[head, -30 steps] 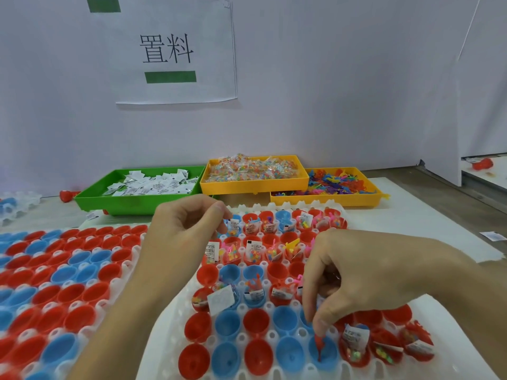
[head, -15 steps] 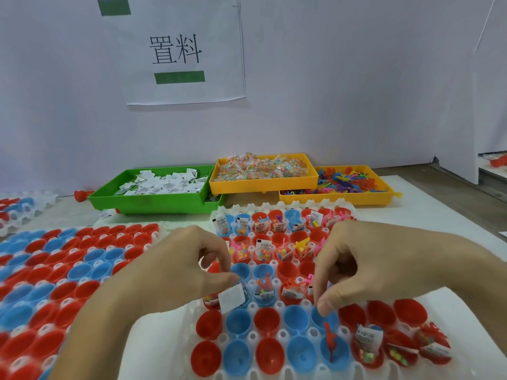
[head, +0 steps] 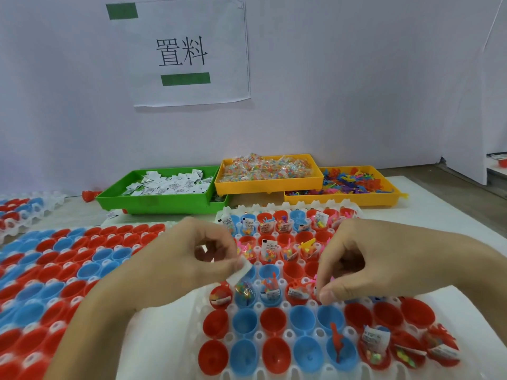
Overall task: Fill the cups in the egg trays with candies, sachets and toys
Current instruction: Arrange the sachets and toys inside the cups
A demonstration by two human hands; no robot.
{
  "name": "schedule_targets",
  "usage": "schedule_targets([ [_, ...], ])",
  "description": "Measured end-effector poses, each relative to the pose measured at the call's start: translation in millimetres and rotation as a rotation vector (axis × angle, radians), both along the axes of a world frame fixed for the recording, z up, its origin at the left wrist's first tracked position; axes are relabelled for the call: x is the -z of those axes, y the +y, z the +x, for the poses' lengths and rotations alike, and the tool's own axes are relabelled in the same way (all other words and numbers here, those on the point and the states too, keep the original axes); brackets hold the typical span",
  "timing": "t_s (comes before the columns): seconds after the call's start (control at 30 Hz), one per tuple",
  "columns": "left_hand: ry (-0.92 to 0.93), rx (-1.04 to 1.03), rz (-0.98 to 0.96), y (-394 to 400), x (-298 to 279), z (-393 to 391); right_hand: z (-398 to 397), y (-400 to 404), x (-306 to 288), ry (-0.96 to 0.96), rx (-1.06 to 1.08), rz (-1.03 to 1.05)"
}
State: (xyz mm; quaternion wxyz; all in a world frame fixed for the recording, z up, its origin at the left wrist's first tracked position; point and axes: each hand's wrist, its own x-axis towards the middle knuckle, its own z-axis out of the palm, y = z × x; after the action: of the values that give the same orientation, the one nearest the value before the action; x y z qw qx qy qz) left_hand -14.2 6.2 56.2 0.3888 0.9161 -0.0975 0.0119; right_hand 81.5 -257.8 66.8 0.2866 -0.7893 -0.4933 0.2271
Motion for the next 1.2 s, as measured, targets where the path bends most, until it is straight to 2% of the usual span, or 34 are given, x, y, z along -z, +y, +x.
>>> schedule_targets([
  [0.1, -0.021, -0.008, -0.159, 1, 0, 1, 1, 0, 2, -0.016, 0.039, -0.004],
  [0.2, -0.009, -0.04, -0.181, 1, 5, 3, 1, 2, 6, 0.014, 0.1, -0.045],
  [0.3, -0.016, -0.061, -0.155, 1, 5, 4, 0, 4, 12, 0.083, 0.2, -0.111],
  [0.43, -0.025, -0.053, -0.108, 1, 5, 4, 2, 2, 12, -0.007, 0.209, -0.111],
  [0.67, 0.036, -0.029, -0.08, -1, 5, 5, 0, -2, 0, -0.001, 0.051, -0.027],
  [1.0, 0.077, 0.006, 0.078, -6, 4, 4, 5, -5, 8, 0.005, 0.024, 0.022],
  [1.13, 0.051, -0.005, 0.128, -8, 7, 4, 7, -1, 27, 0.12, 0.099, 0.128],
  [1.2, 0.056, -0.013, 0.172, -9, 8, 4, 12, -3, 30, 0.11, 0.076, 0.125],
])
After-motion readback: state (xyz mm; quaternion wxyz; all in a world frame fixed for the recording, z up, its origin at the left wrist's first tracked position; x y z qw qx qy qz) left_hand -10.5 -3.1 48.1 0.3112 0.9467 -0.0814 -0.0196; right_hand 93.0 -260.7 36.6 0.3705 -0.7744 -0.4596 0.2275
